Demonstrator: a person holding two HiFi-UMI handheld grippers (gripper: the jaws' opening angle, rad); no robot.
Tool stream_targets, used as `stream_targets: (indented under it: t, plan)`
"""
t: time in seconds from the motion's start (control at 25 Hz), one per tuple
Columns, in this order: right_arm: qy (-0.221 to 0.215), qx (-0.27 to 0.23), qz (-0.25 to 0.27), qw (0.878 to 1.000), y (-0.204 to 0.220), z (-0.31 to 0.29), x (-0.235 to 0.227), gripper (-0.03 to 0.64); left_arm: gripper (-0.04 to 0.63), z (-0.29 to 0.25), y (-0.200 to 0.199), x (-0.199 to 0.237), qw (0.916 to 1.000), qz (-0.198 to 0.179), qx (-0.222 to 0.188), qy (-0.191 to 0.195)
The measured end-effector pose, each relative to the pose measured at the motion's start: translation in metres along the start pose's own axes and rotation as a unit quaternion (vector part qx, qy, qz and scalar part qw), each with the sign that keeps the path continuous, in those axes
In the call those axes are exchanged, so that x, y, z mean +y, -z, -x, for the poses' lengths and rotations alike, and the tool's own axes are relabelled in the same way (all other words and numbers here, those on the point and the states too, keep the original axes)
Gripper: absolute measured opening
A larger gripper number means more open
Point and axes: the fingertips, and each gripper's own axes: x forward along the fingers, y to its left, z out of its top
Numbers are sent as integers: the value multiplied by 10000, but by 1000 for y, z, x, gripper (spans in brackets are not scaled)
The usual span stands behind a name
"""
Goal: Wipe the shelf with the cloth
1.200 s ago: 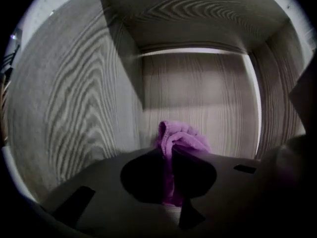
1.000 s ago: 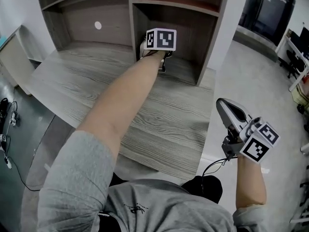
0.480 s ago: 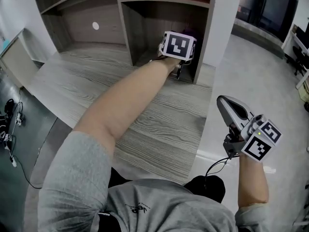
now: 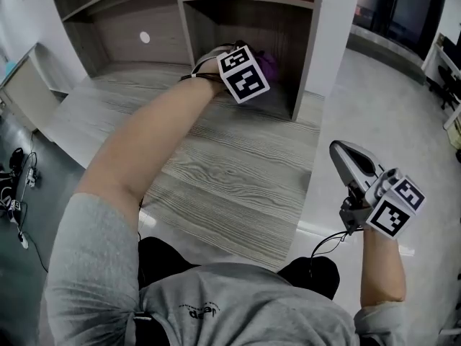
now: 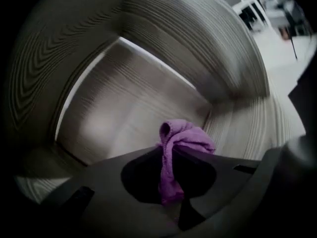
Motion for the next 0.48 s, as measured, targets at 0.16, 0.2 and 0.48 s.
stream_targets:
  t: [0.16,0.2,0.48]
  plan:
    - [-54,-13,61,10000,-2,-6,7,20,74,-11,46,7,9870,-1027,1236,-91]
    - [-62,-6,81,9999,-2,-6,9,20,74,-16,54,5,9811,-1218,1502,-50]
    - [36,-85,55,9999,-3,5,-2,20,67,-53,85,-11,9596,-1309,2451,444]
